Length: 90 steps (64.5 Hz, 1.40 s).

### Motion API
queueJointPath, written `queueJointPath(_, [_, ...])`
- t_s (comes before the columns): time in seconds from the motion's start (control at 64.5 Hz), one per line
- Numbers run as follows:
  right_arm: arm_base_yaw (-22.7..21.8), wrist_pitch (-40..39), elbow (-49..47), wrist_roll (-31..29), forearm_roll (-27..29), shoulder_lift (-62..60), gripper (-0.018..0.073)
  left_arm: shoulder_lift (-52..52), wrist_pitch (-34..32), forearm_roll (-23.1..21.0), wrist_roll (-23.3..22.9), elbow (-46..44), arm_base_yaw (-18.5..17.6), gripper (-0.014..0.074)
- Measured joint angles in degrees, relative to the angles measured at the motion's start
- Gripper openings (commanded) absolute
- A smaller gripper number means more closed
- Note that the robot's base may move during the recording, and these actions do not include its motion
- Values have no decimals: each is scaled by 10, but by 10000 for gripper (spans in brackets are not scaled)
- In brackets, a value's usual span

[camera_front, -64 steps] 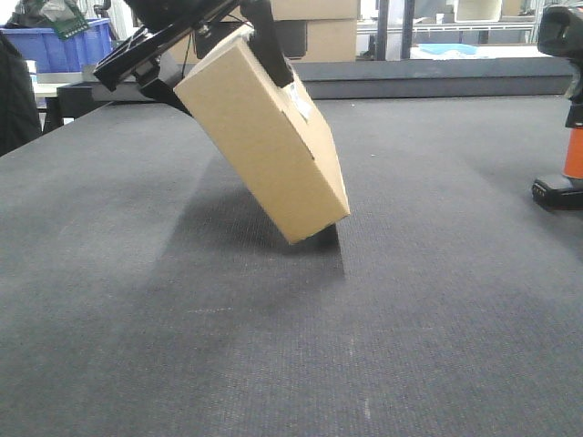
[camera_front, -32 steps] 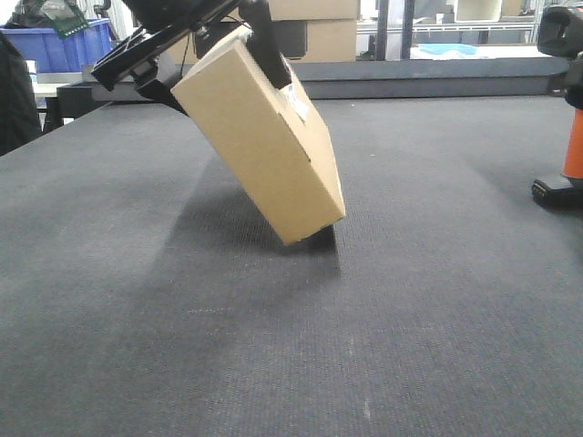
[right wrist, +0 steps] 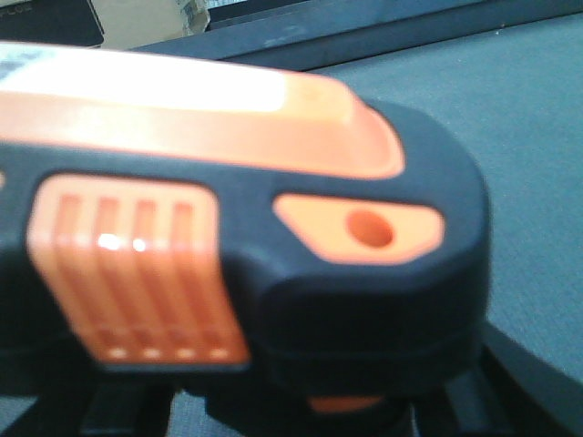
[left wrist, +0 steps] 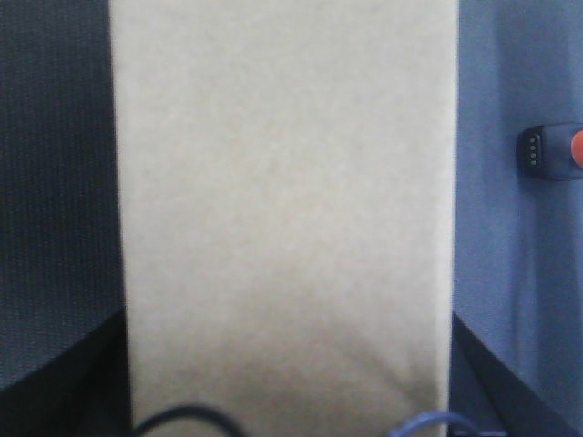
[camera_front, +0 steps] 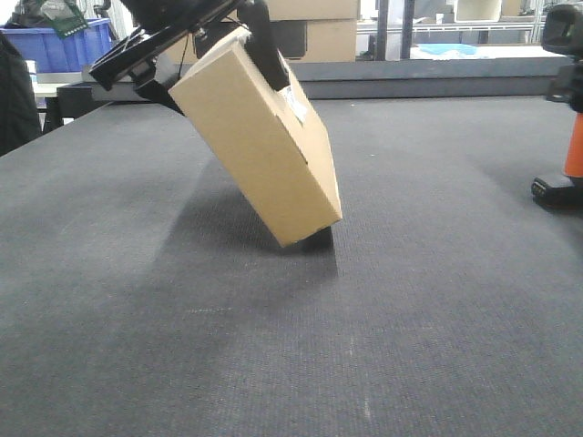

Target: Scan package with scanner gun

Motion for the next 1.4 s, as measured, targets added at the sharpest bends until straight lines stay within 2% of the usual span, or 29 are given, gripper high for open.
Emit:
queueJointPath(0.062, [0, 0, 0, 0, -1, 0, -169, 0, 0, 1, 0, 0, 0, -111])
queueJointPath(0.248, [0, 0, 0, -1, -2, 0, -162, 0, 1, -16, 0, 0, 0, -111])
queueJointPath(0.357, [0, 14, 0, -25, -3, -12, -162, 0, 2, -32, 0, 0, 0, -111])
queueJointPath(0.512, [0, 57, -13, -131, -5, -58, -162, 0, 8, -46, 0, 0, 0, -111])
queueJointPath(0.698, [0, 78, -37, -326, 5, -91, -162, 0, 10, -48, 0, 0, 0, -111])
queueJointPath(0.775, [0, 84, -37, -370, 11, -92, -162, 0, 10, -48, 0, 0, 0, -111])
queueJointPath(0.899, [0, 100, -37, -395, 15, -92, -162, 0, 10, -48, 0, 0, 0, -111])
queueJointPath(0.993, [0, 98, -37, -391, 16, -92, -162, 0, 10, -48, 0, 0, 0, -111])
queueJointPath(1.039, [0, 87, -37, -360, 16, -92, -162, 0, 10, -48, 0, 0, 0, -111])
queueJointPath(1.194, [0, 60, -37, -189, 23, -91, -162, 0, 10, -48, 0, 0, 0, -111])
queueJointPath(1.272, [0, 48, -37, -141, 25, -82, -162, 0, 10, -48, 0, 0, 0, -111])
queueJointPath(1.396, [0, 36, -37, -103, 27, -57, -162, 0, 10, -48, 0, 0, 0, -111])
